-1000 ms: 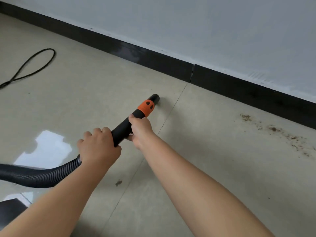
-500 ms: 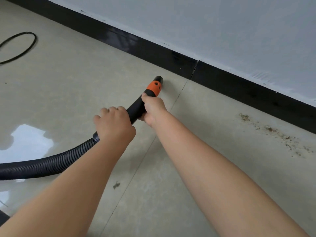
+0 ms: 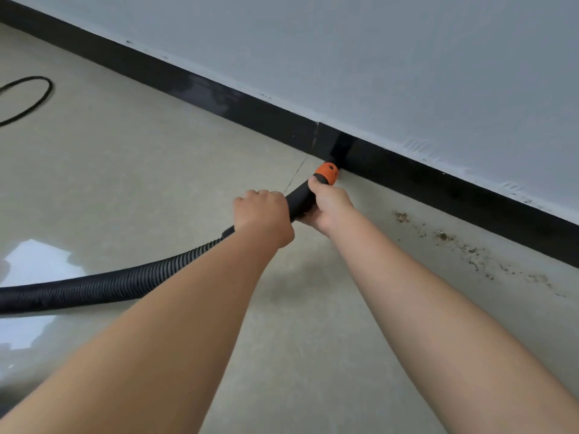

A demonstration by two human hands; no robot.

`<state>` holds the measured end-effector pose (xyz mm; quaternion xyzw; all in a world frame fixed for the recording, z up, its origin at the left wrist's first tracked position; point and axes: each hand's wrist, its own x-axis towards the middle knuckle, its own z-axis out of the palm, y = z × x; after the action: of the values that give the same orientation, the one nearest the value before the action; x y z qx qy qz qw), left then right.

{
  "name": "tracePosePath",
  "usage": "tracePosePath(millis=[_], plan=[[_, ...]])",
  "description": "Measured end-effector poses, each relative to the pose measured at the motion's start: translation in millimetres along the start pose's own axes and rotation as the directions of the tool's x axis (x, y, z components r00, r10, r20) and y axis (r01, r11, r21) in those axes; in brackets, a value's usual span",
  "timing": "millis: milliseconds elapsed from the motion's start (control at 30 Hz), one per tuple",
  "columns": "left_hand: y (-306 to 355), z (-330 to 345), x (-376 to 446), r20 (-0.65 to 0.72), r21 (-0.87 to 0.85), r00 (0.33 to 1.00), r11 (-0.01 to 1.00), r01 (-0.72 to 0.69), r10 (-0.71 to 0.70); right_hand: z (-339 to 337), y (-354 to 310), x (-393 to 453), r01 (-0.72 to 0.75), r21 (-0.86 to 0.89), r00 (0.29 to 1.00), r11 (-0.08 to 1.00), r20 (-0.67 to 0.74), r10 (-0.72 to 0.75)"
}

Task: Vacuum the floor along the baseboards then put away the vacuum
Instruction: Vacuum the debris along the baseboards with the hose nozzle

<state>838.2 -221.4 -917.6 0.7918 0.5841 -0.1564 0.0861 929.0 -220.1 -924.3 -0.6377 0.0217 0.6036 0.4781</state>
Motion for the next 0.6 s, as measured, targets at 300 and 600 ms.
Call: tracePosePath(millis=[300,600], plan=[[29,-6,-19,0.087,0.047,0.983,0.985,-0.167,0.162,-53,-6,-27,-0.081,-0.072,0.994,0.994,-0.084,0.075],[33,-5,-49,0.172,0.076,0.974,0.984,-0.163,0.149,-70,17,-45,-0.115,-0.068,0.991,0.991,-0.077,0.110]])
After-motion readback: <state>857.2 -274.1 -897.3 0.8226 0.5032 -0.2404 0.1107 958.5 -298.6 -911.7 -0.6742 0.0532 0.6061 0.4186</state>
